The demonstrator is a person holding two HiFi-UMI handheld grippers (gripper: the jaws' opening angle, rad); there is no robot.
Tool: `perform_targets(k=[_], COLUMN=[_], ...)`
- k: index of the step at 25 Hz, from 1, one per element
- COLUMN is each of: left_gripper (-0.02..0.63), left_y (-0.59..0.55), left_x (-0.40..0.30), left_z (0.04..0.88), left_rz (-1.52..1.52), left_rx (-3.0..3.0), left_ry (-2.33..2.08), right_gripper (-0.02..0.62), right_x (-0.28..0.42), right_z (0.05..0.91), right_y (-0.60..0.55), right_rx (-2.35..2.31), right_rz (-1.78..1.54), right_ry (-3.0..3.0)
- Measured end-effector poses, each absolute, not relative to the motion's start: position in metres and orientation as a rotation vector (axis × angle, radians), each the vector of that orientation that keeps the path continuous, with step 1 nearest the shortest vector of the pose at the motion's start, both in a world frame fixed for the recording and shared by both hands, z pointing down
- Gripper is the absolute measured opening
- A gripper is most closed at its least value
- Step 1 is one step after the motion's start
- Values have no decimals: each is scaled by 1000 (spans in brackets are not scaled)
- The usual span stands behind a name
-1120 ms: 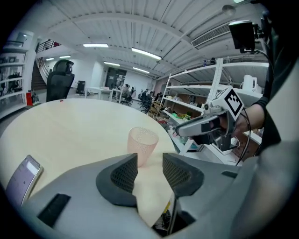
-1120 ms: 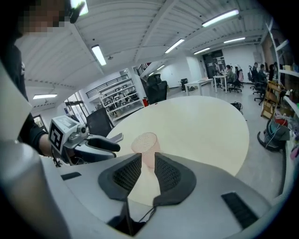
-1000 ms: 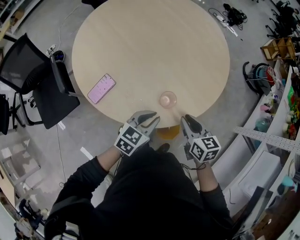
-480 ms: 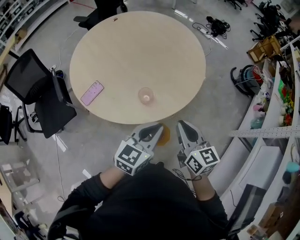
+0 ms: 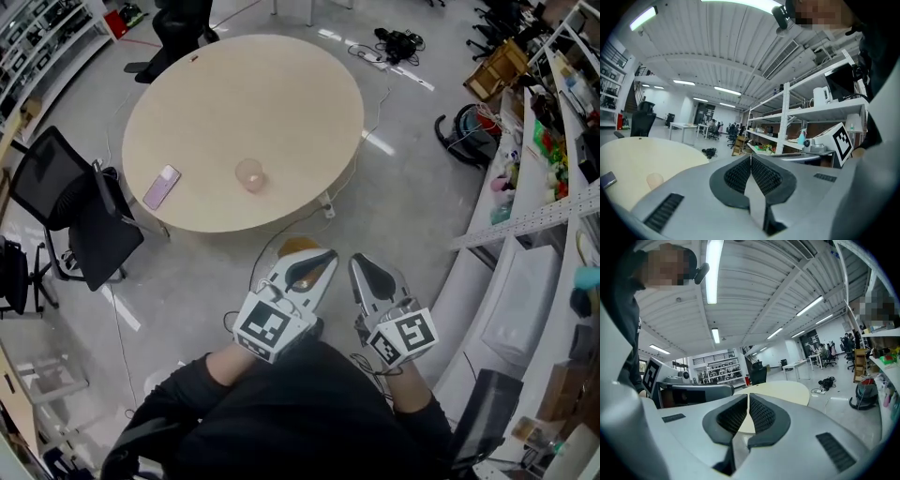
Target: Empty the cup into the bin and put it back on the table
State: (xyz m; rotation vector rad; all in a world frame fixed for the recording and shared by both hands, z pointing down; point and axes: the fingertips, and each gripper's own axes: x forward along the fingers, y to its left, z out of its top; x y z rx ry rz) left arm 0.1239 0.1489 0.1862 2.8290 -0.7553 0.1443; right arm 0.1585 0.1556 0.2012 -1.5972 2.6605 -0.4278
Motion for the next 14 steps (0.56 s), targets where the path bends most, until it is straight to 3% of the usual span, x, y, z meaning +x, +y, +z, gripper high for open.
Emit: perform_targets(k=[14], left_gripper=[25], left_y=[169], left_x=[140], left_z=[189], left_rz=[181], left_rx=[2876], left_ry=[-542], right_gripper=[26], right_x=[176], right_z=[207], right_y=[182], right_rx=[-1818], right_rz=[-450], right_ry=[2527])
